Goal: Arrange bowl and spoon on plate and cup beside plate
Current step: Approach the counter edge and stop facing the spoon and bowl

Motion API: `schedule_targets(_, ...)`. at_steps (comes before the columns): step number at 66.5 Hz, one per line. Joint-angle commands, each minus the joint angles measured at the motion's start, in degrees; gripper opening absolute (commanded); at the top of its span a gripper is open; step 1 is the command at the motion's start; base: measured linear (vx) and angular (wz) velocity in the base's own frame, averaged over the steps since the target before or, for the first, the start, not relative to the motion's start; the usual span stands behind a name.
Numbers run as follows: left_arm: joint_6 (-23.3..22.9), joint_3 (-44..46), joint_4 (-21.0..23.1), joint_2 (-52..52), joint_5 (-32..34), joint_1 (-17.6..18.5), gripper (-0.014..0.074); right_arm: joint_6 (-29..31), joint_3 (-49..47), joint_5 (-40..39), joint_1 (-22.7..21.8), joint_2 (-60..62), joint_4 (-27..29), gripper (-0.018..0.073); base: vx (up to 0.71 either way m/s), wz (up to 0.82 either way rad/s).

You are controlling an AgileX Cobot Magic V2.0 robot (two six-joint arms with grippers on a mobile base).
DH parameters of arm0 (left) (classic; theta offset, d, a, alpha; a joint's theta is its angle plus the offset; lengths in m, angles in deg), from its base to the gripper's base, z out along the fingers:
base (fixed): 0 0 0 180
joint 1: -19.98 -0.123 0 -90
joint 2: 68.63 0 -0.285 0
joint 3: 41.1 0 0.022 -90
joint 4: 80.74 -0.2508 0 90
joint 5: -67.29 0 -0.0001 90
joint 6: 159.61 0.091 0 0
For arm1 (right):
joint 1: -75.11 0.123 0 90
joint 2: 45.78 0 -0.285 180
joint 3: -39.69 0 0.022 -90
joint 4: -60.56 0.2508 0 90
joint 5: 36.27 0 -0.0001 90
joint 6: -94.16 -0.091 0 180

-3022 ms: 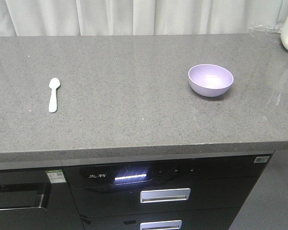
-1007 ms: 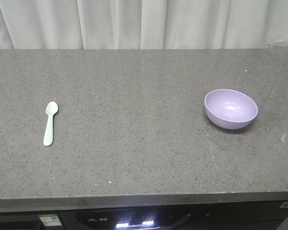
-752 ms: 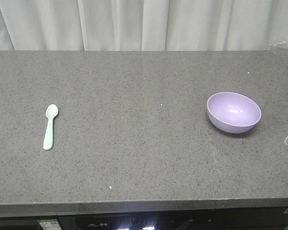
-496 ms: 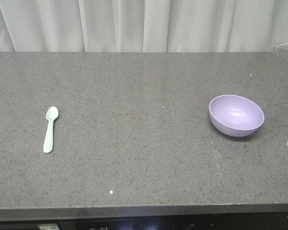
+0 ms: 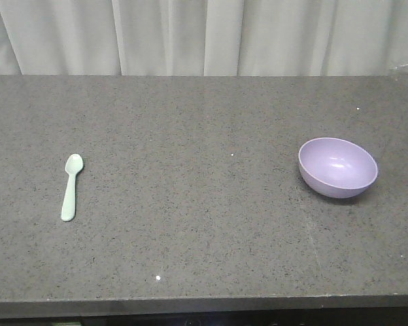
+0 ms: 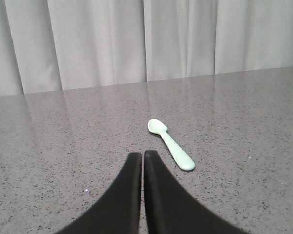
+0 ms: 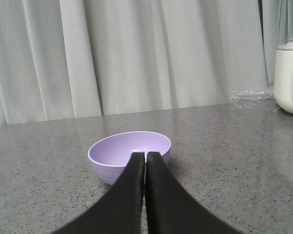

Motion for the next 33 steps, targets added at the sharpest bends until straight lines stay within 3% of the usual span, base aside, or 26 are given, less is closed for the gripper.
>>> schedule_targets(1,-0.4,0.4,0.1,-0.3,4.3,0.0,-0.0006,0.5,0.2,-4.5,-0.3,0.5,-0.2,-0.0003,0.00,0.00)
schedule_targets(33,-0.4,0.4,0.1,-0.3,4.3,0.0,-0.0006,0.5,0.2,-4.5,-0.3,0.5,-0.2,-0.0003,0.00,0.00)
